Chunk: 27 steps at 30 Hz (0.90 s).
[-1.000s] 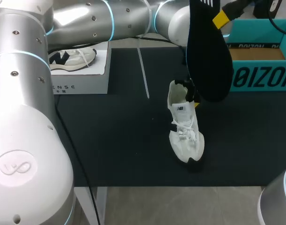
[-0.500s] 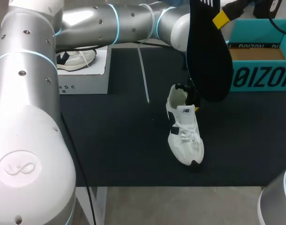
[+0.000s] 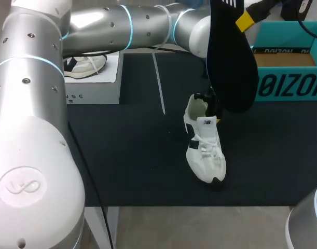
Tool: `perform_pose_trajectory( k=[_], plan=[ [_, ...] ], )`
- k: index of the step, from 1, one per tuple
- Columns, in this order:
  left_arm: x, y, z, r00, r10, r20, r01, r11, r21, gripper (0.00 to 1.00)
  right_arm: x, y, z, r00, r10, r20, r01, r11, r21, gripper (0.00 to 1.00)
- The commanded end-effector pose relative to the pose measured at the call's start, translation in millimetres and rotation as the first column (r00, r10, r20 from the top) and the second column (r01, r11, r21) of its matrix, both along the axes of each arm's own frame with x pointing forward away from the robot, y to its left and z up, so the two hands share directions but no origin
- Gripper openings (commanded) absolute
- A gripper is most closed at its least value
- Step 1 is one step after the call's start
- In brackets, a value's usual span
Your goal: Take the shoe out of the shoebox, open the shoe tongue, remove and reinsert the insole, then place the shoe into the shoebox
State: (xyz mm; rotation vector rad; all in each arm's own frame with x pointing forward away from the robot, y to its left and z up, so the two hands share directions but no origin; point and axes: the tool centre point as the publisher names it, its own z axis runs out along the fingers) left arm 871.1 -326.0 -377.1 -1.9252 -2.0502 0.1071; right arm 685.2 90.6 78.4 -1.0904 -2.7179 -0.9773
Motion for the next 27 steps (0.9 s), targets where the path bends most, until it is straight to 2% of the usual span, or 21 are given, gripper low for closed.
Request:
perform_pose_trajectory(
  k=[1, 7, 10, 14, 16, 20, 27],
  plan=[
    [-0.2, 0, 0, 1.000, -0.001, 0.001, 0.001, 1.000, 0.000, 1.00, 1.3, 1, 1, 1.000, 0.000, -0.003, 0.000, 1.000, -0.003, 0.00],
    [3.7, 0, 8, 1.000, 0.009, -0.015, -0.010, 1.000, -0.024, 1.00, 1.3, 1, 1, 1.000, 0.000, -0.003, 0.000, 1.000, -0.003, 0.00],
    [5.4, 3, 20, 0.999, 0.034, -0.014, -0.035, 0.994, -0.101, 1.00, 1.3, 1, 1, 1.000, 0.000, -0.003, 0.000, 1.000, -0.003, 0.00],
    [16.1, 11, 49, 0.989, 0.144, 0.022, -0.130, 0.942, -0.310, 1.00, 1.3, 1, 1, 1.000, 0.000, -0.003, 0.000, 1.000, -0.003, 0.00],
    [21.1, 18, 62, 0.981, 0.194, 0.021, -0.168, 0.897, -0.409, 1.00, 1.3, 1, 1, 1.000, 0.000, -0.003, 0.000, 1.000, -0.003, 0.00],
    [29.0, 41, 87, 0.953, 0.302, 0.016, -0.229, 0.756, -0.613, 1.00, 1.3, 1, 1, 1.000, 0.000, -0.003, 0.000, 1.000, -0.003, 0.00],
    [18.8, 72, 117, 0.917, 0.393, -0.062, -0.259, 0.469, -0.844, 1.00, 1.3, 1, 1, 1.000, 0.000, -0.003, 0.000, 1.000, -0.003, 0.00]
  ],
)
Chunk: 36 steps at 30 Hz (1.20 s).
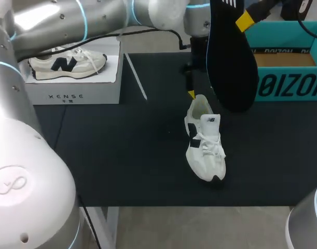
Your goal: Take the shoe out of the shoebox, open the shoe tongue, remove and reinsert the insole, then place the shoe into the shoebox
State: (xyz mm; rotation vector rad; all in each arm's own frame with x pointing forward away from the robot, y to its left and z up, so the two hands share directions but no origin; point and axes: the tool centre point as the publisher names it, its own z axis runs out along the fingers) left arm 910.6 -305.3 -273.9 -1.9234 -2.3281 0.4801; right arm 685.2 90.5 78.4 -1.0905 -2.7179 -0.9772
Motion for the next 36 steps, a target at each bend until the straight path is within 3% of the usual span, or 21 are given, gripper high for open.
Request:
perform_pose_trajectory(
  k=[1, 3, 5, 32, 36],
  plan=[
    [-23.2, 54, 16, 0.956, 0.290, 0.053, -0.183, 0.724, -0.665, 1.00, 1.4, 1, 1, 1.000, 0.001, -0.003, -0.001, 1.000, -0.002, 0.00],
    [-25.2, 59, 20, 0.955, 0.295, 0.012, -0.199, 0.674, -0.712, 1.00, 1.4, 1, 1, 1.000, 0.001, -0.003, -0.001, 1.000, -0.002, 0.00],
    [-26.2, 65, 22, 0.942, 0.335, -0.025, -0.228, 0.583, -0.780, 1.00, 1.4, 1, 1, 1.000, 0.001, -0.003, -0.001, 1.000, -0.002, 0.00],
    [-26.2, 65, 22, 0.942, 0.335, -0.025, -0.228, 0.583, -0.780, 1.00, 1.4, 1, 1, 1.000, 0.001, -0.003, -0.001, 1.000, -0.002, 0.00],
    [-25.4, 40, 42, 0.937, 0.334, 0.106, -0.120, 0.589, -0.799, 1.00, 1.4, 1, 1, 1.000, 0.001, -0.003, -0.001, 1.000, -0.002, 0.00]
  ],
)
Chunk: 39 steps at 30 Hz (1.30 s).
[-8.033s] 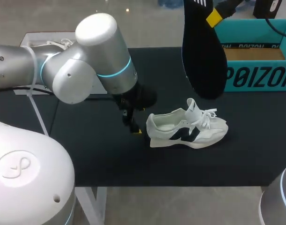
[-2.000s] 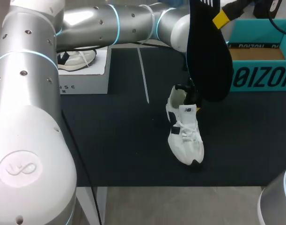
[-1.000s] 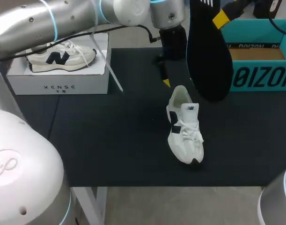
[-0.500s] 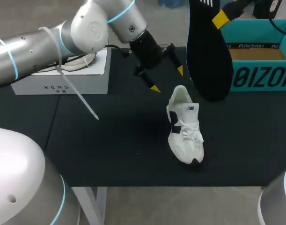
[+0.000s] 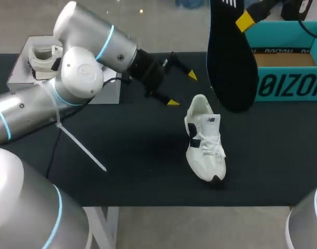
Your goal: Take the shoe out of the shoebox, open the shoe tongue, remove and reinsert the insole, then place the shoe into the shoebox
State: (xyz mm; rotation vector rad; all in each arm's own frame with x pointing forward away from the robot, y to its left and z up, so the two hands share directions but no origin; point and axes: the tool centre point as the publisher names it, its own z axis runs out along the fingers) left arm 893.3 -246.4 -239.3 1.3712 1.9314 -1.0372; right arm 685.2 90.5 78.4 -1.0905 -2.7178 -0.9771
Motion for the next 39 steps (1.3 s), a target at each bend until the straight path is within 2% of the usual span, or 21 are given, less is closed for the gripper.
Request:
perform_pose_trajectory(
  k=[1, 5, 10, 17, 22, 39],
  plan=[
    [-8.3, -23, 10, 0.991, 0.057, 0.119, -0.041, 0.991, -0.131, 1.00, 1.3, 1, 1, 1.000, 0.000, -0.002, 0.000, 1.000, -0.002, 0.00],
    [-10.6, -34, 16, 0.980, 0.042, 0.193, -0.009, 0.985, -0.172, 1.00, 1.3, 1, 1, 1.000, 0.000, -0.002, 0.000, 1.000, -0.002, 0.00],
    [-8.9, -37, 16, 0.976, 0.034, 0.213, 0.018, 0.971, -0.237, 1.00, 1.3, 1, 1, 1.000, 0.000, -0.002, 0.000, 1.000, -0.002, 0.00],
    [-1.2, -17, 13, 0.972, -0.042, 0.233, 0.128, 0.921, -0.369, 1.00, 1.3, 1, 1, 1.000, 0.000, -0.002, 0.000, 1.000, -0.002, 0.00],
    [2.6, -8, 21, 0.968, -0.021, 0.252, 0.121, 0.914, -0.387, 1.00, 1.3, 1, 1, 1.000, 0.000, -0.002, 0.000, 1.000, -0.002, 0.00],
    [11.4, -42, 54, 0.946, -0.020, 0.322, 0.193, 0.835, -0.515, 1.00, 1.3, 1, 1, 1.000, 0.000, -0.002, 0.000, 1.000, -0.002, 0.00]
  ],
)
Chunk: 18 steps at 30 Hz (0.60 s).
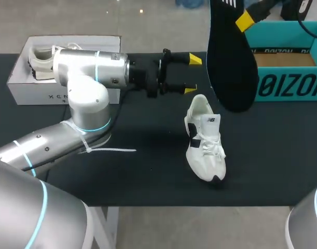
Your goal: Take the shoe out of the shoebox, open the shoe tongue, remove and reinsert the insole, then place the shoe into the shoebox
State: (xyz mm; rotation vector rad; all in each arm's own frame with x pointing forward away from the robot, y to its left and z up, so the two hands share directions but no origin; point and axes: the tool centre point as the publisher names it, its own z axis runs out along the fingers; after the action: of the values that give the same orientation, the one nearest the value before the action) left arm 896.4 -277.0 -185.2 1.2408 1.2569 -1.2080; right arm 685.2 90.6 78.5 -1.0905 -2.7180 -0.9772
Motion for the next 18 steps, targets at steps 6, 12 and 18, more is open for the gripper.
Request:
perform_pose_trajectory(
  k=[6, 12, 18],
  plan=[
    [11.7, -21, 8, 0.999, 0.017, 0.030, -0.015, 0.998, -0.058, 1.00, 1.4, 1, 0, 1.000, 0.001, -0.003, -0.001, 1.000, -0.002, 0.00],
    [12.0, -23, 7, 0.999, 0.008, 0.033, -0.006, 0.998, -0.056, 1.00, 1.4, 1, 0, 1.000, 0.001, -0.003, -0.001, 1.000, -0.002, 0.00],
    [12.0, -23, 7, 0.999, 0.008, 0.033, -0.006, 0.998, -0.056, 1.00, 18.0, -24, -31, 0.995, -0.062, -0.083, 0.060, 0.998, -0.030, 0.00]
  ],
)
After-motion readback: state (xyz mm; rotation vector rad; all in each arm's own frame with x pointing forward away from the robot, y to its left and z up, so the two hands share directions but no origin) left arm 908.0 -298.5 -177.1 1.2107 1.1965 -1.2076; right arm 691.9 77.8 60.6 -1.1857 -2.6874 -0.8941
